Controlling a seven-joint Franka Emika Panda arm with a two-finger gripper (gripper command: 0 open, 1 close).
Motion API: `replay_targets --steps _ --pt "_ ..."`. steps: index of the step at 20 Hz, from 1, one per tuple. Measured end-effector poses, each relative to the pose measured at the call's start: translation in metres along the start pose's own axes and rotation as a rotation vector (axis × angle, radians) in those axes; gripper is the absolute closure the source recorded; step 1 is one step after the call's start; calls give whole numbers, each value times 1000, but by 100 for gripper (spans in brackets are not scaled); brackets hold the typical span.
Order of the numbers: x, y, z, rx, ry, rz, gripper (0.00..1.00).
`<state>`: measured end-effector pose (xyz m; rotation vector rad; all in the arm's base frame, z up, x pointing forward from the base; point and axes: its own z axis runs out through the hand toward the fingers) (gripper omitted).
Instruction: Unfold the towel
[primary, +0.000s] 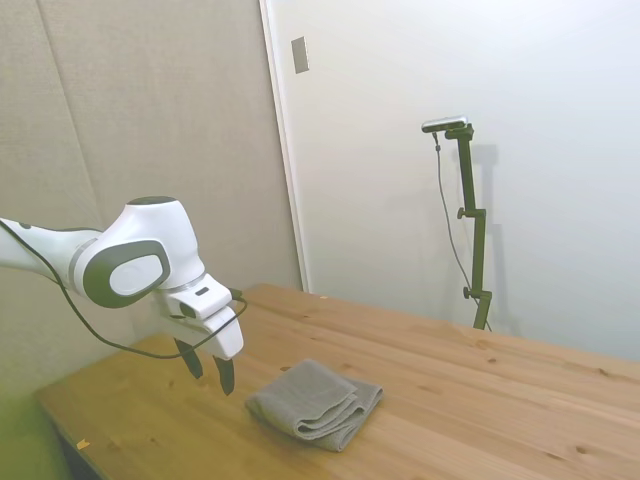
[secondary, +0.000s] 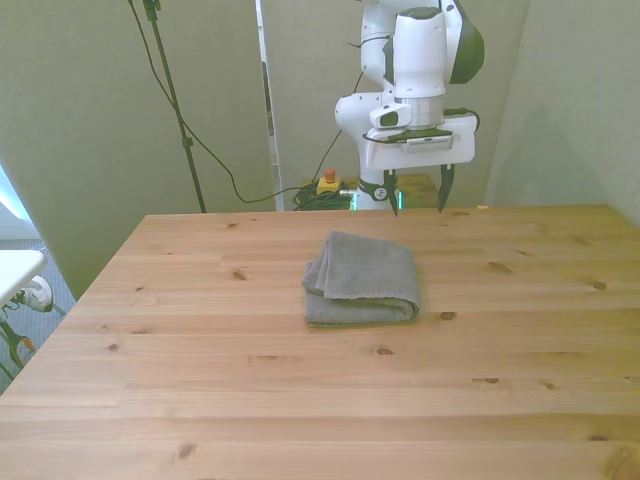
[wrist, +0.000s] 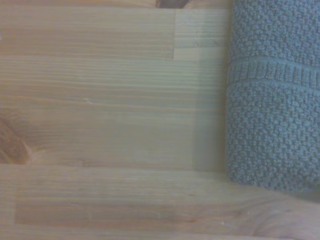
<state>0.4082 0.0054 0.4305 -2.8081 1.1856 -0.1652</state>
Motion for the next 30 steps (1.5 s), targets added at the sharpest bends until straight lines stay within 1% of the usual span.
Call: replay_targets --steps 4,7,10,13,15,17,20,23,26,28,30 --pt "3 1 0 0 -3 21 0" --pt "26 14 -10 18 13 77 0" --pt "66 45 -24 42 35 161 0" --pt "103 90 -28 66 28 216 0" --pt "120 119 -25 95 8 236 0" --pt "132 144 -19 142 -17 247 0" --pt "146 170 -5 218 -47 243 0" --pt "151 180 11 295 -84 236 0" --pt "158 181 23 369 -111 251 0" --pt "163 178 29 391 -130 256 0" --pt "165 174 37 394 -147 258 0"
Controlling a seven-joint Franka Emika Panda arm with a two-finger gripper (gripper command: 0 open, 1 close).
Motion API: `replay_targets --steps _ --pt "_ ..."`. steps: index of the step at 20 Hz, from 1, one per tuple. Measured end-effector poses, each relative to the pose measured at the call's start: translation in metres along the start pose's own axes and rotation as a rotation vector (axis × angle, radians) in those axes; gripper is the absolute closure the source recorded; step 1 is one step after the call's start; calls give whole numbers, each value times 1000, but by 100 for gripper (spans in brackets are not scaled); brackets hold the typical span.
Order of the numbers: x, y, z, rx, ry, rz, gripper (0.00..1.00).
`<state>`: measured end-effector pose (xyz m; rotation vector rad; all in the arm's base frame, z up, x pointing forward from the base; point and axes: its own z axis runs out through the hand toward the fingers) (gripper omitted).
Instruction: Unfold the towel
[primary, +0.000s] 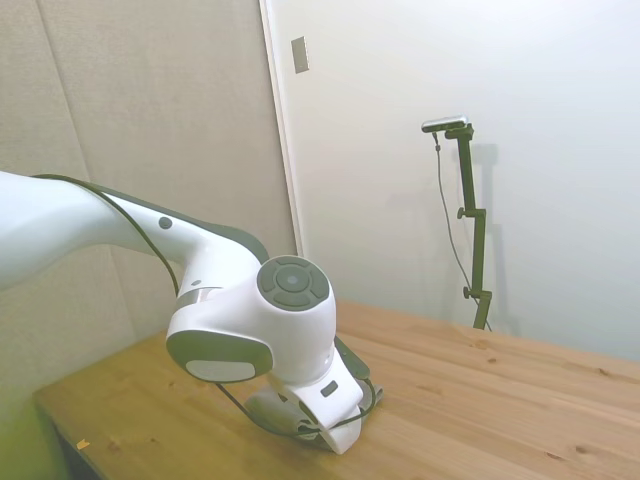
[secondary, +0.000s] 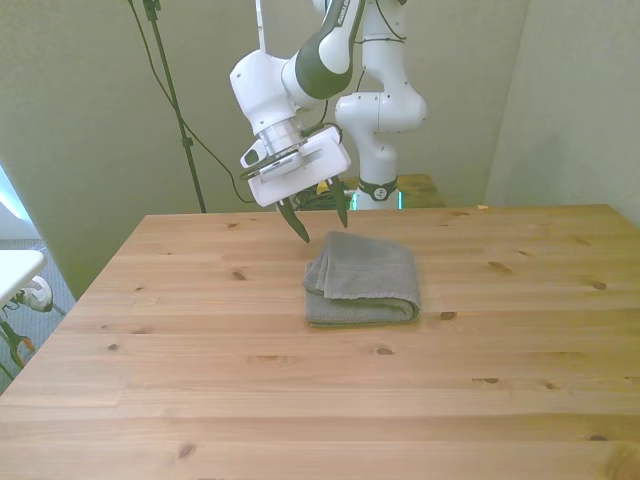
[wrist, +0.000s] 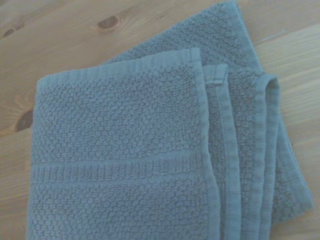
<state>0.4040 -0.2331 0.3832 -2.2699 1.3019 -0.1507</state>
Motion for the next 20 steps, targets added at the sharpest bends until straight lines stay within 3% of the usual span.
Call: replay_targets --steps 10,11,20 --pt "-8 -10 39 -5 -54 -21 0" --pt "-9 -12 42 -9 -54 -25 100" --pt "-9 -12 47 -17 -55 -29 100"
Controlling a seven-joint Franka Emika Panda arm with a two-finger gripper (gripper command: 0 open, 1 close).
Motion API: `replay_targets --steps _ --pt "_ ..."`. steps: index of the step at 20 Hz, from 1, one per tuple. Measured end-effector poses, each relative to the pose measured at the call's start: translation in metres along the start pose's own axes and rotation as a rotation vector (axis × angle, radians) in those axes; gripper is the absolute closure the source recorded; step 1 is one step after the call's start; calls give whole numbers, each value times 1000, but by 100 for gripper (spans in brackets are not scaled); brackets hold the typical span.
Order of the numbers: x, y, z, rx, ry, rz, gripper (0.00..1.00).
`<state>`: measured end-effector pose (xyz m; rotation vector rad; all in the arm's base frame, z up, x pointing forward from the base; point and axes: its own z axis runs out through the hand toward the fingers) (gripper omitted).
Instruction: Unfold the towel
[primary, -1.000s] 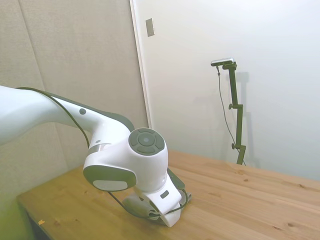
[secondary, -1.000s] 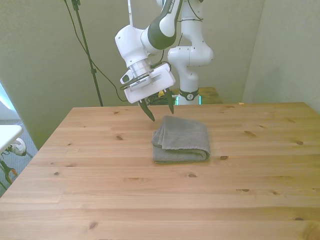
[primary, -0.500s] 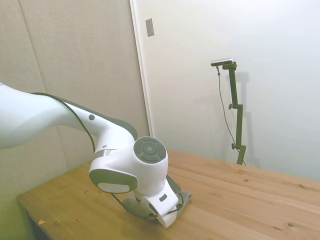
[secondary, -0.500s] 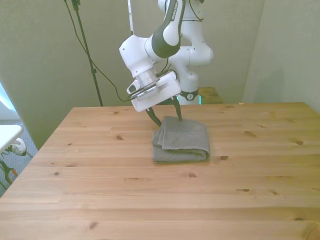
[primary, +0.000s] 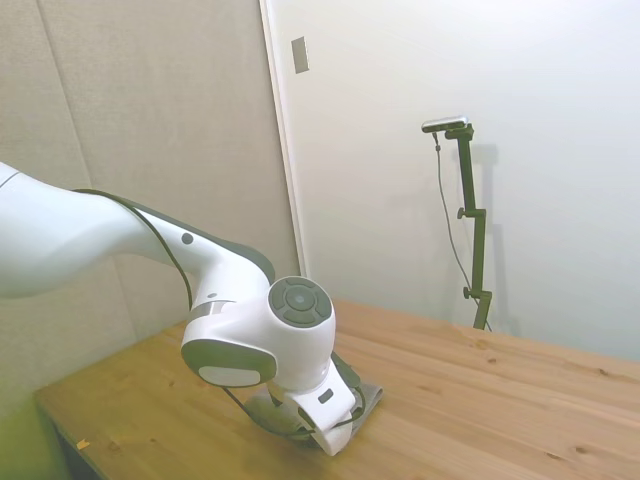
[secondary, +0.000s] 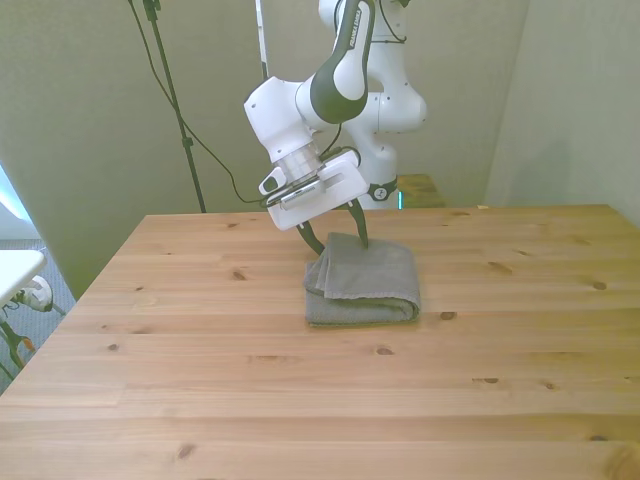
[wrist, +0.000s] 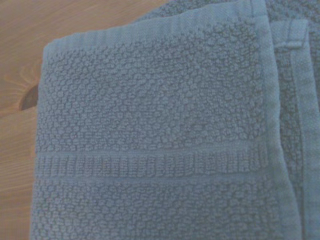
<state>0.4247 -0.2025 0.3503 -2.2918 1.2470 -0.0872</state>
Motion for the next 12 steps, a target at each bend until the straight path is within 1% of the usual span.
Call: replay_targets --steps 12 --pt "-4 -6 1 0 -3 -21 100"
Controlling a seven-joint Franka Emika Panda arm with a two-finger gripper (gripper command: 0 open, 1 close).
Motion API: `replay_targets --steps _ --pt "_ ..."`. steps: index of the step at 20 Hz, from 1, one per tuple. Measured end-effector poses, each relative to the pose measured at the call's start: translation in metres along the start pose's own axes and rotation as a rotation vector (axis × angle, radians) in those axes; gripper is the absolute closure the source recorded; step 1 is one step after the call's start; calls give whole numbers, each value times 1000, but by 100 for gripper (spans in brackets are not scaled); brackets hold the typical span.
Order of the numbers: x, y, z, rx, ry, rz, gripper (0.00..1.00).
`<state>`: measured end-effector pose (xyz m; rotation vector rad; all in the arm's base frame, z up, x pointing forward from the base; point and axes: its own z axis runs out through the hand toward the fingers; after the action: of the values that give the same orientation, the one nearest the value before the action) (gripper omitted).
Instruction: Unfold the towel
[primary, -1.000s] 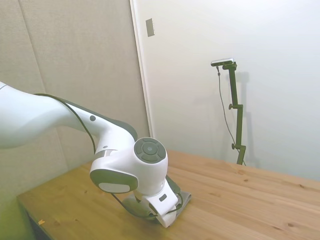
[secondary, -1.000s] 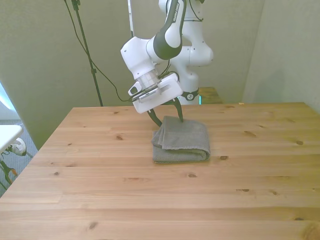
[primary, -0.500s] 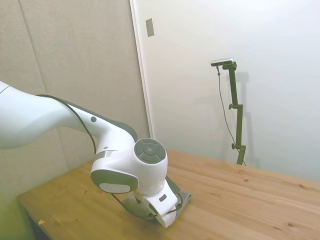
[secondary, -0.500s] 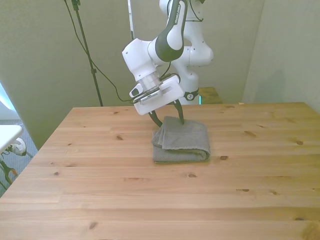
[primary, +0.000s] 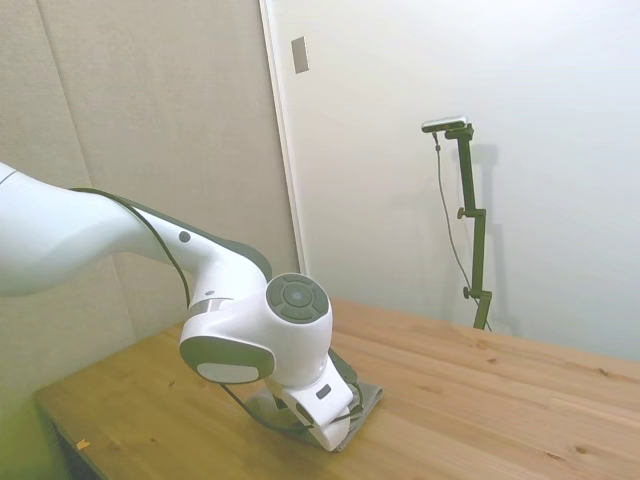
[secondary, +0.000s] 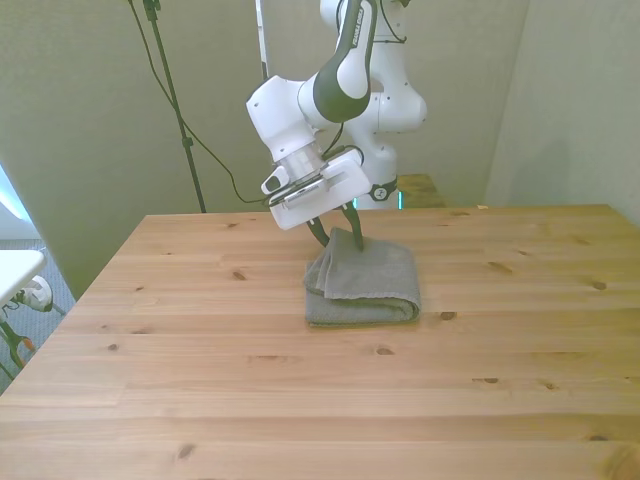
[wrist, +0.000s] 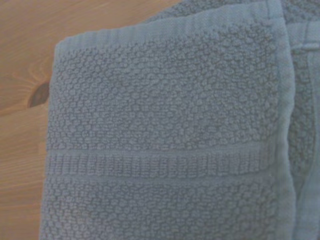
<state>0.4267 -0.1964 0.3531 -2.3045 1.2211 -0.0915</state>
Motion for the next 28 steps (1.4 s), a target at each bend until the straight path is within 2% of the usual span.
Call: replay_targets --steps 10,17,22,28 --pt "-3 -5 -6 11 9 -12 100" --pt "-13 -25 -26 43 39 -59 100" --pt "-38 -82 -28 51 59 -140 100" --pt "-102 -155 -8 19 56 -258 100"
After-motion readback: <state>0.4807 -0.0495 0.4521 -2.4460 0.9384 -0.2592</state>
